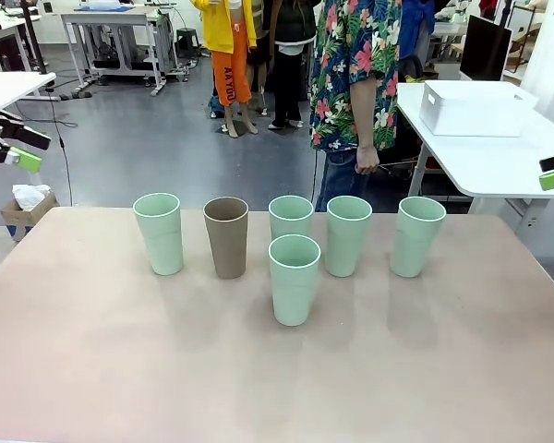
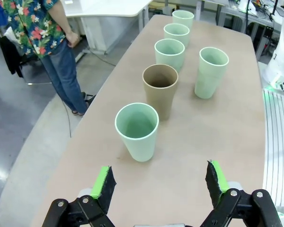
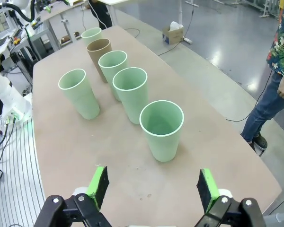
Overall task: Stack the cups and store them in the basket.
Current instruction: Pick up two Reusable plastic cups , one in each hand.
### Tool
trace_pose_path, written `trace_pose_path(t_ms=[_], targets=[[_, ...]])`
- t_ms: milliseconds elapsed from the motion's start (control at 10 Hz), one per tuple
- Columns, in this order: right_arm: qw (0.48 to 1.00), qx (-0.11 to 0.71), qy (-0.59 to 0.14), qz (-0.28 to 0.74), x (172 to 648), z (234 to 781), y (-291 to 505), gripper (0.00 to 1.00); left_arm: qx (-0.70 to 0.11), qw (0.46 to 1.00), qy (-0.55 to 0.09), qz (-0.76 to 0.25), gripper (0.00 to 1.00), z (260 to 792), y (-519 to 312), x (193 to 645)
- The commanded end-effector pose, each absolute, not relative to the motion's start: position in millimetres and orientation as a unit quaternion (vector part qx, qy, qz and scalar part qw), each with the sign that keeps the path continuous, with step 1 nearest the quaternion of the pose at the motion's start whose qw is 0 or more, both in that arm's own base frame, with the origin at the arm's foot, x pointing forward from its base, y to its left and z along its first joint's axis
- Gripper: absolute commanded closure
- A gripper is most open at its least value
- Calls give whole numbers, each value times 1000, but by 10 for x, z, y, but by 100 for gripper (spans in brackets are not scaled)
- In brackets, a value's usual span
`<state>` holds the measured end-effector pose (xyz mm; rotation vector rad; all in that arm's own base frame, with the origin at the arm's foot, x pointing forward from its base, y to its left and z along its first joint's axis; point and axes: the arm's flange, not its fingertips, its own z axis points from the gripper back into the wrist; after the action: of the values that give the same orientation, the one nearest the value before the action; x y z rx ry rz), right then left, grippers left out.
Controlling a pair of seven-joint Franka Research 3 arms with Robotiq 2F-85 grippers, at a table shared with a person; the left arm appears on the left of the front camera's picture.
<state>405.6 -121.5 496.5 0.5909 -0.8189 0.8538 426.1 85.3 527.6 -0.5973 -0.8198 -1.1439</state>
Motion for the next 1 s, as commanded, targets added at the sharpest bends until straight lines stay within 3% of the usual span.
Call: trace_pose_path(t_ms=[0,900], targets=[[786,277,-383,398,4057,4973,-1205,0,-272,719,-369,-522,0,5291,870,4270],[786,277,-383,398,4057,4973,-1205,0,-272,719,-369,-522,0,5291,870,4270]])
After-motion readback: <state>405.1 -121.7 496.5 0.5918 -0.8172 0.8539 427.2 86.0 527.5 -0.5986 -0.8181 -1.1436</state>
